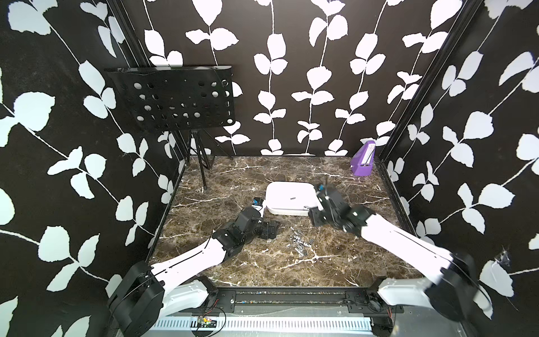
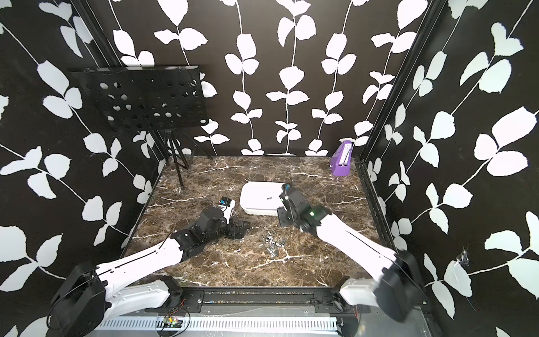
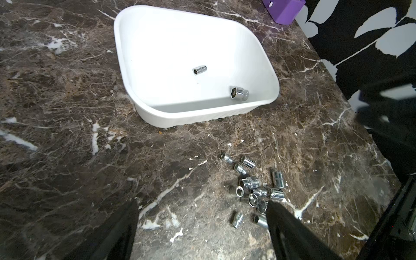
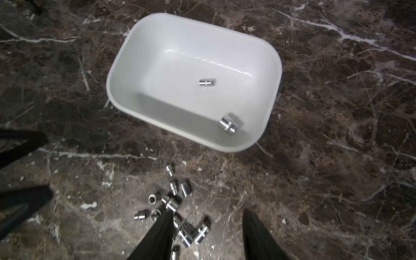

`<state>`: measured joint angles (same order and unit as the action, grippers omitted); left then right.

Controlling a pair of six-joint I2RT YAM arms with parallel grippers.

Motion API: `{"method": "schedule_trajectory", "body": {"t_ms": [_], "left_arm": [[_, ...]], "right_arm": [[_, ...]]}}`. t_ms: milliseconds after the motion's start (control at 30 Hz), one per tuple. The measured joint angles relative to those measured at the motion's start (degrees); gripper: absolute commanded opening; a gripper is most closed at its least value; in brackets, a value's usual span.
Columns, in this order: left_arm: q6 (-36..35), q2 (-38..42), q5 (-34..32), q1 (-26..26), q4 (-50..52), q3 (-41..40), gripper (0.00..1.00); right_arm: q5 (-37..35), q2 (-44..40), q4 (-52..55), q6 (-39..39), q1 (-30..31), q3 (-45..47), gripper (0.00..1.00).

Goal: Put the socket on the desktop into the storage box
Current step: Pick up the socket head from the center of the board.

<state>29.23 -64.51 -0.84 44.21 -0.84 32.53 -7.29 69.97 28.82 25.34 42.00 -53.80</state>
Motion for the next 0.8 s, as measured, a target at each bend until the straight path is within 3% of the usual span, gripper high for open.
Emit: {"method": "schedule_trajectory", "body": {"t_ms": [133,267,633,800], "left_arm": [[-0.02,-0.02,-0.07,0.00,0.02,0.00,0.89],[-0.04,-0.07,-0.33,0.00,0.02,0.00,0.89],[-0.02,-0.85,-0.52,0.00,-0.37,0.00,0.89],[0.04,-1.36,-0.48,0.00,-0.39,0.00,0.89]], "right_arm": [[0.46,-9.46,-2.43,3.43,2.08,13.05,0.55],[0.55,-9.11,-3.72,6.91,3.93,19.52,0.55],[0.31,5.35,-11.98,14.40,5.64,18.58,0.53],[-2.60,7.10,-11.76,20.55,6.10,15.72,0.51]]}}
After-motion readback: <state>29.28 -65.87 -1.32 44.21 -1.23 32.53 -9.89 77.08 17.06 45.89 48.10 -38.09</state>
